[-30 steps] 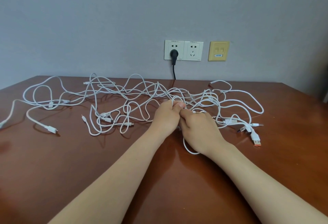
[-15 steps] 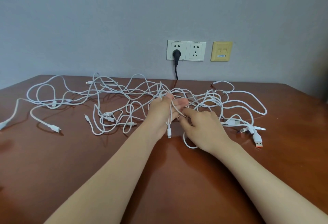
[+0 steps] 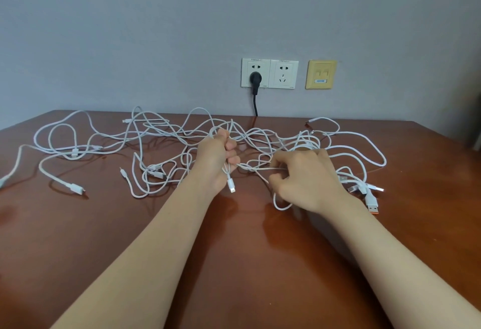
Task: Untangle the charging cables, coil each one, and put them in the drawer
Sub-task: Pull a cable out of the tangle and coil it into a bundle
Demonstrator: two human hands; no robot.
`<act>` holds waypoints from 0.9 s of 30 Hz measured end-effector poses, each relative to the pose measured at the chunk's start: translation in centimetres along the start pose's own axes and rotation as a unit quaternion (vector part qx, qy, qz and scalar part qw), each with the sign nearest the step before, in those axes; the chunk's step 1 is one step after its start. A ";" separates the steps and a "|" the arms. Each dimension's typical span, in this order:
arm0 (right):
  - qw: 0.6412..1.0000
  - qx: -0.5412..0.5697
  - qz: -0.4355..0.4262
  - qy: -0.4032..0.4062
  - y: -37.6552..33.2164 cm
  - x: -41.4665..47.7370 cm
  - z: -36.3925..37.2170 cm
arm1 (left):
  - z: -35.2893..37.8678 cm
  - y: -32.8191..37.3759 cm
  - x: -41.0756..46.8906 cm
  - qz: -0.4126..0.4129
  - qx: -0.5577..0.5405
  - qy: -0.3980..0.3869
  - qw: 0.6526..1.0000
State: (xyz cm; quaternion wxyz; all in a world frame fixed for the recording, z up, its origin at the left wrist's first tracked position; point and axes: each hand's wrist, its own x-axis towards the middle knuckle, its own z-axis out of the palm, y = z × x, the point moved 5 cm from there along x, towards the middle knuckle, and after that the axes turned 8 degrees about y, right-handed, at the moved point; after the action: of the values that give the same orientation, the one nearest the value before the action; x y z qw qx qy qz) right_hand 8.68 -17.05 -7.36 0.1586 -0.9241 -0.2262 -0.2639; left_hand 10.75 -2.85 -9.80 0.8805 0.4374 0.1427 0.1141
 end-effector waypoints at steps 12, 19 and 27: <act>0.980 0.119 -0.154 0.035 -2.0 -0.5 0.5 | 0.6 -0.4 -0.7 0.061 0.232 0.004 0.971; 0.976 0.159 -0.137 0.061 -2.1 -0.1 0.2 | 1.6 -1.6 -1.5 0.067 0.350 -0.038 0.934; 0.997 0.031 -0.046 0.047 -0.5 -0.1 -0.6 | 2.5 -3.0 -2.9 0.056 0.492 -0.182 0.850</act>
State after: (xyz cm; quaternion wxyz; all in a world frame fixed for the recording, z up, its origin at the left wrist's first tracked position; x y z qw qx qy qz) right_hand 8.14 -16.93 -6.86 0.1854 -0.8941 -0.2686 -0.3066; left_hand 9.14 -7.44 -10.31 0.5524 0.8335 -0.0073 -0.0039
